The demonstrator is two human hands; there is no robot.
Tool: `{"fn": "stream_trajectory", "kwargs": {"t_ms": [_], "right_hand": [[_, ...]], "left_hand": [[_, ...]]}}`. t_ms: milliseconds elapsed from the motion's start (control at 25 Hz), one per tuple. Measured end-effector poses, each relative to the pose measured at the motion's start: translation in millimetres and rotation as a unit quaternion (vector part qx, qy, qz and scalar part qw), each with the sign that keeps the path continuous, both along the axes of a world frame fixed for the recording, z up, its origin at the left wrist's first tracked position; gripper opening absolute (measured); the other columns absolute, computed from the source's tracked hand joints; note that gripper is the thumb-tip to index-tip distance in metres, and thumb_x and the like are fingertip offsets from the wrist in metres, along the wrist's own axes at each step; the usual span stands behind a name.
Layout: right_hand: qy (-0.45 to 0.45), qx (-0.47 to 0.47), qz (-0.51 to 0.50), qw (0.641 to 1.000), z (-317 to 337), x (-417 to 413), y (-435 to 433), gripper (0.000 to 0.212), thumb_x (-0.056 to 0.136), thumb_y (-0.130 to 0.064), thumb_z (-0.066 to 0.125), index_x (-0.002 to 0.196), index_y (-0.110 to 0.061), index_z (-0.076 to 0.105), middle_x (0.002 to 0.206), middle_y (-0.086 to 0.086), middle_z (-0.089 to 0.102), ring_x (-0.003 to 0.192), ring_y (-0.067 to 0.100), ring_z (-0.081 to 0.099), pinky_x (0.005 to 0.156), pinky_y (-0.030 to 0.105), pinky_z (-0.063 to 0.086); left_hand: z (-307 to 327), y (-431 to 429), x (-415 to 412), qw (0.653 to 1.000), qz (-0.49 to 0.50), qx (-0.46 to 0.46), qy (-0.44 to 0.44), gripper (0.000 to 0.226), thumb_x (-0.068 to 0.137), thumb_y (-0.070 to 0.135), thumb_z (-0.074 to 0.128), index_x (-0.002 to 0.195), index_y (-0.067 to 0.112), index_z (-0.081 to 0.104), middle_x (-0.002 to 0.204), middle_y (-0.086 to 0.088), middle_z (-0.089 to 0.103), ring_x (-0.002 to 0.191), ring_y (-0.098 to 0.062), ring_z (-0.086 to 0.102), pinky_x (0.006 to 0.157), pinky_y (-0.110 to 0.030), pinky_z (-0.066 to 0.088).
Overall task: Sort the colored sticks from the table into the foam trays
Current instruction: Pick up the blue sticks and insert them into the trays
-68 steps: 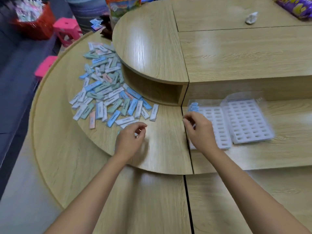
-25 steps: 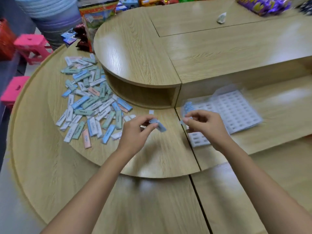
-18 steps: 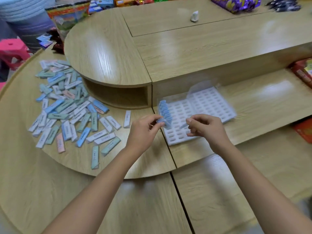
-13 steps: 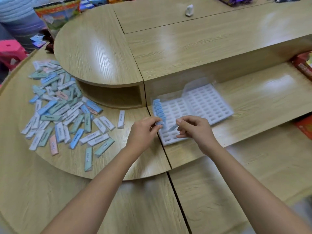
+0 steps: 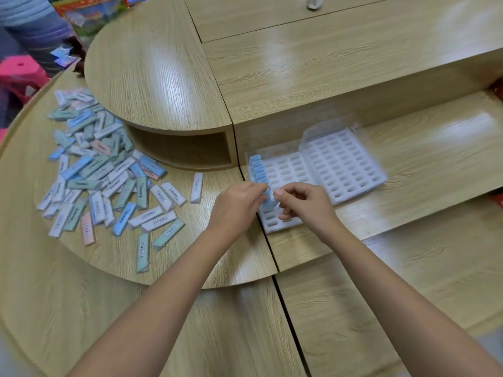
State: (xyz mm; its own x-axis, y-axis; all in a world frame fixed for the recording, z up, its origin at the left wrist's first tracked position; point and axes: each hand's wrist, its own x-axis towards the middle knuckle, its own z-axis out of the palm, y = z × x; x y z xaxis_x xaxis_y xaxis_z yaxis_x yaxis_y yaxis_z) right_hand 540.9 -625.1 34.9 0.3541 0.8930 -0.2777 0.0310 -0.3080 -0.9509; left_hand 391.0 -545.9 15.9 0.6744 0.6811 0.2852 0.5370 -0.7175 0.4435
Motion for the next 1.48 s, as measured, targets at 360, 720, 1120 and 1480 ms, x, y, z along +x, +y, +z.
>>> {"fn": "stream_trajectory", "kwargs": {"t_ms": [360, 720, 1120, 1480], "right_hand": [[-0.072, 0.001, 0.027, 0.997, 3, -6, 3, 0.019, 0.085, -0.023, 0.069, 0.085, -0.004, 0.069, 0.058, 0.000, 0.055, 0.053, 0.011, 0.060, 0.058, 0.027, 0.058], [-0.092, -0.010, 0.027, 0.995, 5, -8, 2, 0.020, 0.084, -0.025, 0.070, 0.084, -0.005, 0.069, 0.057, 0.000, 0.055, 0.052, 0.011, 0.063, 0.058, 0.023, 0.057], [-0.105, -0.029, 0.018, 0.994, 0, -19, 6, 0.023, 0.083, -0.026, 0.071, 0.083, -0.003, 0.066, 0.060, 0.005, 0.057, 0.050, 0.013, 0.064, 0.059, 0.032, 0.059], [-0.205, -0.074, -0.055, 0.974, -10, -21, 5, 0.031, 0.078, -0.042, 0.072, 0.086, -0.016, 0.057, 0.067, -0.005, 0.055, 0.065, 0.009, 0.054, 0.062, 0.025, 0.047]], "left_hand": [[-8, -4, -1, 0.994, 0.040, -0.080, -0.069, 0.012, 0.084, 0.019, 0.068, 0.096, 0.016, 0.065, 0.085, 0.004, 0.068, 0.073, -0.012, 0.062, 0.064, -0.037, 0.054], [-15, -5, -4, 0.996, 0.041, -0.030, -0.067, 0.019, 0.089, 0.030, 0.057, 0.099, 0.024, 0.072, 0.090, 0.011, 0.070, 0.082, -0.008, 0.064, 0.062, -0.019, 0.044], [-8, -3, -16, 0.966, 0.069, -0.203, -0.141, 0.017, 0.088, 0.015, 0.063, 0.100, 0.025, 0.070, 0.096, 0.014, 0.066, 0.085, -0.003, 0.060, 0.072, -0.022, 0.051], [2, -24, -69, 0.935, 0.143, -0.286, -0.154, 0.024, 0.089, 0.012, 0.060, 0.090, 0.035, 0.067, 0.092, 0.021, 0.066, 0.084, 0.002, 0.060, 0.069, -0.012, 0.045]]}}
